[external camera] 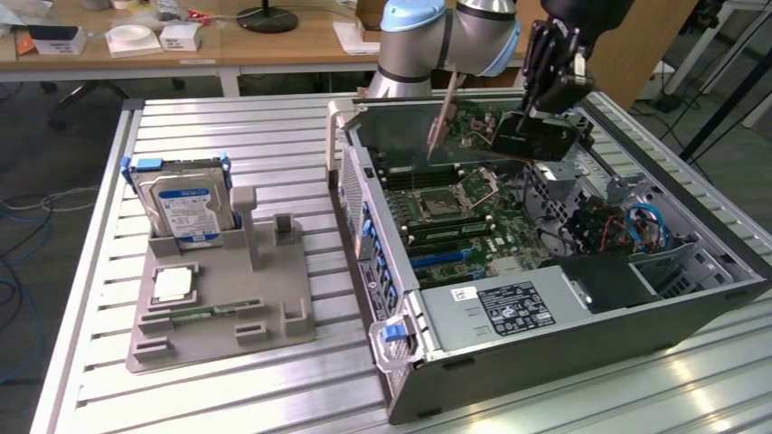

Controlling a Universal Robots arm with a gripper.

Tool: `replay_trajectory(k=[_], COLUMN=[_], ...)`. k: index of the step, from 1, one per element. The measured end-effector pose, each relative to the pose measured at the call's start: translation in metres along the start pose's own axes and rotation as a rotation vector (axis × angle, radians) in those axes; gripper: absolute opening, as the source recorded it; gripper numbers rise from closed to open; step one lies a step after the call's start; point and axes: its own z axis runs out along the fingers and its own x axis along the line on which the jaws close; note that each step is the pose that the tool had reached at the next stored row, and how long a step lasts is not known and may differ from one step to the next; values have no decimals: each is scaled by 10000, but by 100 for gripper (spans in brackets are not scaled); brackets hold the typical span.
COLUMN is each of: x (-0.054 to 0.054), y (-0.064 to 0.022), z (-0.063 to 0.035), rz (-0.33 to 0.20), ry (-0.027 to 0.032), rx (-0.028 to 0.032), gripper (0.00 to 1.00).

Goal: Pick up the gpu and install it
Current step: 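Insert the gpu into the slot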

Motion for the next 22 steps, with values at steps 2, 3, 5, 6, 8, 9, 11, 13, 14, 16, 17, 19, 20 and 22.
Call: replay_trajectory(k=[2,3,5,6,8,9,11,13,14,16,17,19,20,22], x=[0,0,0,-1,-1,-1,-1,-1,-2,-2,-2,-2,-3,-3], y=[-1,-1,-1,-1,-2,-3,-3,-4,-4,-5,-6,-7,-7,-8], z=[0,0,0,0,0,0,0,0,0,0,0,0,0,0], rz=[-235,-358,-588,-701,-927,-1039,-1268,-1494,-1606,-1828,-1941,-2162,-2278,-2478], ry=[6,10,16,19,25,28,34,40,44,50,53,59,62,67], rx=[-7,-11,-18,-21,-28,-31,-37,-44,-48,-55,-58,-64,-68,-73], gripper=[26,26,26,26,26,26,26,26,26,26,26,26,26,26])
